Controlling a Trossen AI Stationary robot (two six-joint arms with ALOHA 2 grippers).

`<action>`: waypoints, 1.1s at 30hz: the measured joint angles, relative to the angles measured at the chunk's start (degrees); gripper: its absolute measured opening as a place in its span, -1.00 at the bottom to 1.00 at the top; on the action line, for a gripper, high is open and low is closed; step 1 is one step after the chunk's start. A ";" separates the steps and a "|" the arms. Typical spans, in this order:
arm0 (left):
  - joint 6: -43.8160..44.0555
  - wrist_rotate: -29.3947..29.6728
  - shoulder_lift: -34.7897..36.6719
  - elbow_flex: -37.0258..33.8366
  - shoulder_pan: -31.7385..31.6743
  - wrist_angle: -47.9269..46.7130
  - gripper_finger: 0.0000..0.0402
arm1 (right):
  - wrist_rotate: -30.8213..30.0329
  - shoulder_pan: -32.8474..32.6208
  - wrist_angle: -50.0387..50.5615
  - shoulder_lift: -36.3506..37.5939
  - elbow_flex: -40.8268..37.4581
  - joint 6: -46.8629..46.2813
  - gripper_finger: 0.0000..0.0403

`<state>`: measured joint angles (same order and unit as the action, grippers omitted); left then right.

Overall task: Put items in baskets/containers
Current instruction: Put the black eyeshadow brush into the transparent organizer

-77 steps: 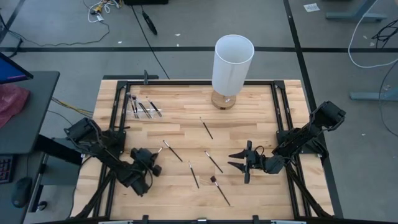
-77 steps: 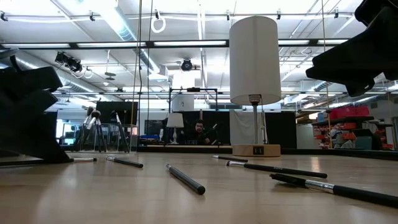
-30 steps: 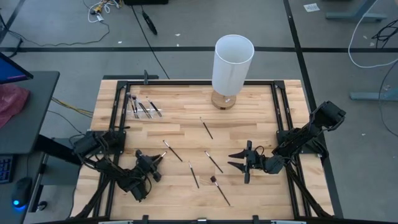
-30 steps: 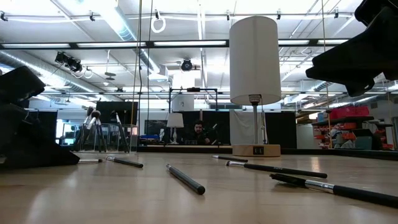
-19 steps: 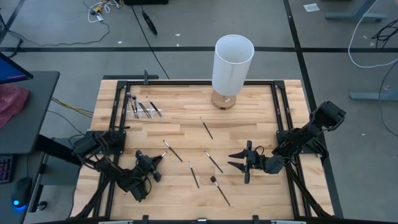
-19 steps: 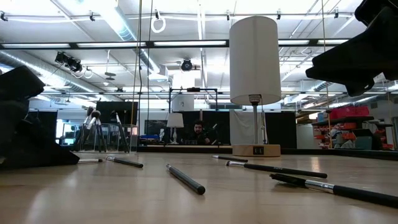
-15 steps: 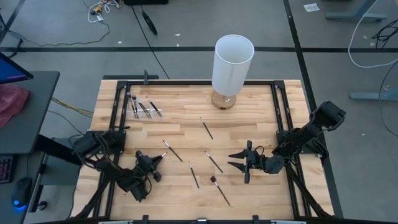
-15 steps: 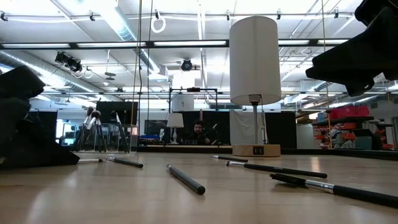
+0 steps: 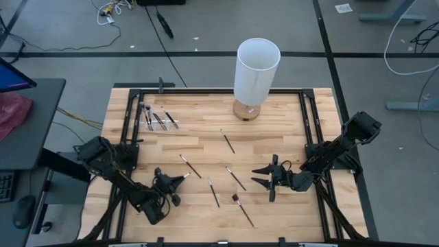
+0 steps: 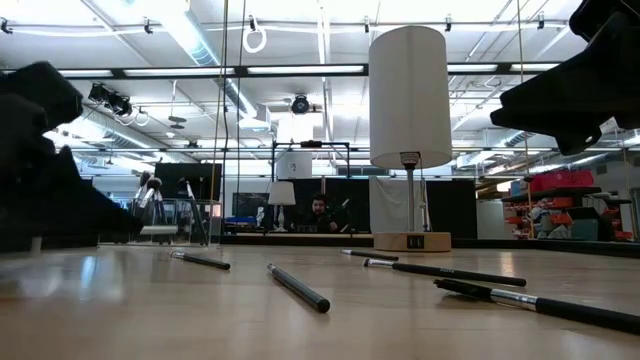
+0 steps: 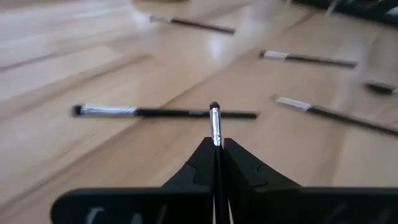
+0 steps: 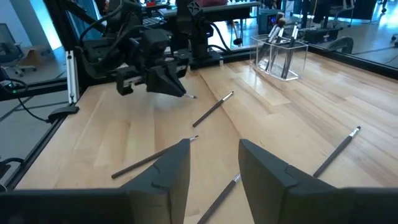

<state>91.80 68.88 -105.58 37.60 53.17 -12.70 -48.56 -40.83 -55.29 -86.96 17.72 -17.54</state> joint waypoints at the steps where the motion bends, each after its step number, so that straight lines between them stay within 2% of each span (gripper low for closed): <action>1: -1.33 0.84 0.00 0.01 -0.18 1.45 -0.92 | 0.00 0.07 0.00 0.00 0.00 0.00 -0.32; 8: -14.44 4.35 0.02 0.01 -2.67 15.75 -0.92 | 0.01 0.31 -0.01 0.01 0.00 -0.02 -0.32; 11: -23.47 4.36 0.07 0.01 -4.45 24.42 -0.92 | 0.30 0.82 0.00 0.00 0.00 -2.07 -0.32; 14: -35.30 2.87 0.07 0.01 -6.73 35.21 -0.92 | 4.07 2.41 -0.02 -0.16 0.06 -4.14 -0.32; 20: -61.73 -7.53 0.15 0.01 -12.75 60.96 -0.92 | 13.27 6.13 -0.26 -5.28 2.88 -3.42 -0.32; 24: -74.37 -16.04 0.20 0.04 -16.64 74.30 -0.92 | 18.79 7.69 -5.23 -12.66 6.97 2.46 -0.32; 29: -81.61 -25.97 0.22 3.52 -20.46 76.66 -0.92 | 19.64 8.51 -15.54 -21.22 12.54 10.44 -0.32; 33: -85.71 -32.90 0.22 7.25 -22.17 76.10 -0.92 | 19.53 8.95 -20.05 -22.99 14.89 15.00 -0.32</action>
<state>6.09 35.98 -105.36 44.85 31.00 63.39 -29.03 -31.88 -75.34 -109.95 32.60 -2.54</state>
